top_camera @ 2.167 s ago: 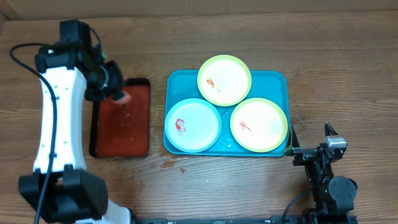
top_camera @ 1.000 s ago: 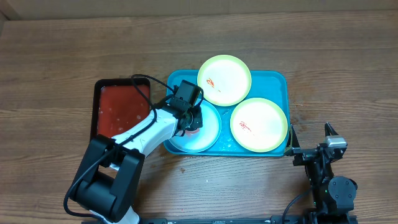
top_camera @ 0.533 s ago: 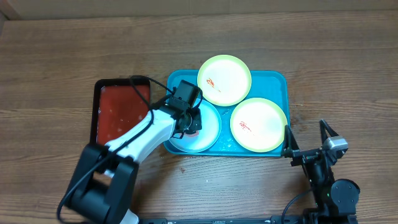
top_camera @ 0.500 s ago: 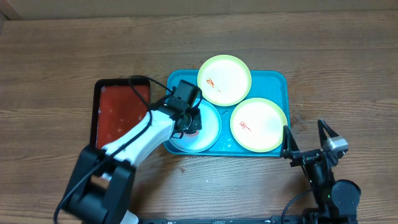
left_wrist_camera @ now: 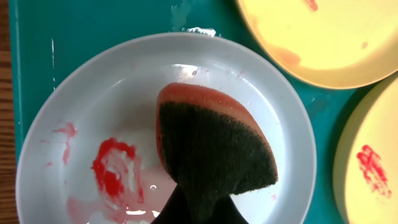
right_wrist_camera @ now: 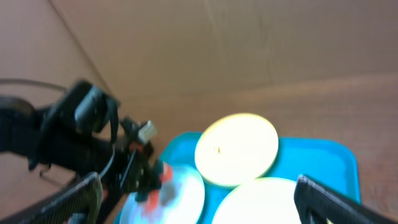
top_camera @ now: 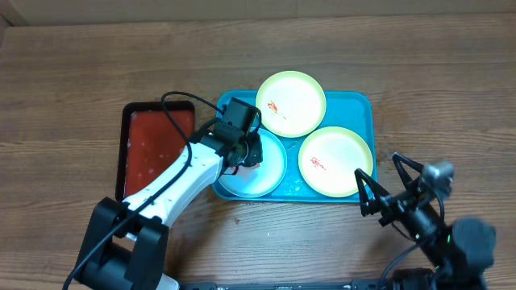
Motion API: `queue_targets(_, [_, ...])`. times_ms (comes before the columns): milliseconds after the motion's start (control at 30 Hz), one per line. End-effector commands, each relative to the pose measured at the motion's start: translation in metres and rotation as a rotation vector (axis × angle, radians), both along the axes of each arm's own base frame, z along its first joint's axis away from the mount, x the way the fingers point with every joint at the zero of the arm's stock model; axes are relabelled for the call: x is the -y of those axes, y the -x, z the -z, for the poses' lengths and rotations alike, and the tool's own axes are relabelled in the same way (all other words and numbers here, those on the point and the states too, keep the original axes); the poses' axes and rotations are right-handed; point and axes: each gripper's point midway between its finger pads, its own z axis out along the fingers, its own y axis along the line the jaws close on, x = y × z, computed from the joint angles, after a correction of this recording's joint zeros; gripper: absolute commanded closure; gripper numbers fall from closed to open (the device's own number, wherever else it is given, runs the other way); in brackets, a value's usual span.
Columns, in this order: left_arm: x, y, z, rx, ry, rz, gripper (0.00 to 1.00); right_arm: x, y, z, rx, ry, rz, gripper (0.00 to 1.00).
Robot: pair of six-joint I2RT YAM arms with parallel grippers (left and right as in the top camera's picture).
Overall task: Clean dirty plates on tray and stack at the side
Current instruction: 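Reach the right gripper to the white plate's rim, then hold the white plate with the right gripper and scrub with the sponge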
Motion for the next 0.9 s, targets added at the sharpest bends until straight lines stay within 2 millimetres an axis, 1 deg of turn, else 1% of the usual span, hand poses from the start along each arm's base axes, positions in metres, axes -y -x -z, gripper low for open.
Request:
queue_targets(0, [0.008,-0.001,0.0,-0.007,0.026,0.003,0.96,-0.031,-0.004,-0.011,-0.105,0.09,-0.246,0.0])
queue_targets(33, [0.008,-0.001,-0.001,-0.007,0.026,0.003,0.96,-0.037,-0.005,-0.011,-0.136,0.066,-0.295,0.0])
queue_targets(133, [0.008,-0.002,-0.001,-0.007,0.025,0.003,0.96,-0.067,-0.006,-0.019,-0.213,-0.05,-0.545,0.0])
queue_targets(167, [0.008,-0.001,-0.001,-0.007,0.025,0.003,0.96,-0.071,-0.012,-0.02,-0.204,-0.066,-0.587,0.0])
queue_targets(200, [0.008,-0.001,-0.001,-0.007,0.025,0.003,0.96,-0.073,-0.023,-0.017,-0.211,-0.079,-0.602,0.0])
queue_targets(233, [0.008,-0.001,-0.001,-0.008,0.025,0.003,0.96,-0.072,-0.036,-0.01,-0.249,-0.094,-0.576,0.0])
queue_targets(300, [0.008,-0.001,0.0,-0.008,0.025,0.004,0.96,-0.065,-0.062,0.013,-0.359,-0.099,-0.474,0.0])
queue_targets(333, [0.008,-0.001,0.0,-0.008,0.025,0.004,0.96,-0.062,-0.072,0.025,-0.414,-0.09,-0.428,0.0])
queue_targets(433, [0.008,-0.001,0.0,-0.008,0.023,0.004,0.96,-0.059,-0.092,0.06,-0.593,-0.013,-0.314,0.0])
queue_targets(533, [0.008,-0.001,0.0,-0.007,0.024,0.004,0.96,-0.058,-0.103,0.09,-0.766,0.113,-0.215,0.0])
queue_targets(600, [0.008,-0.002,-0.001,-0.006,0.025,0.003,0.96,-0.059,-0.108,0.105,-0.845,0.2,-0.172,0.0])
queue_targets(667, [0.008,-0.002,-0.001,-0.003,0.026,0.003,0.96,-0.069,-0.112,0.115,-0.877,0.259,-0.196,0.0])
queue_targets(767, [0.008,-0.002,-0.001,-0.003,0.026,0.003,0.96,-0.09,-0.118,0.126,-0.843,0.316,-0.274,0.0])
queue_targets(833, [0.008,-0.002,-0.001,-0.004,0.025,0.003,0.96,-0.099,-0.124,0.134,-0.82,0.344,-0.293,0.11])
queue_targets(867, [0.008,-0.002,-0.001,-0.004,0.025,0.003,0.96,-0.101,-0.126,0.139,-0.817,0.355,-0.29,0.18])
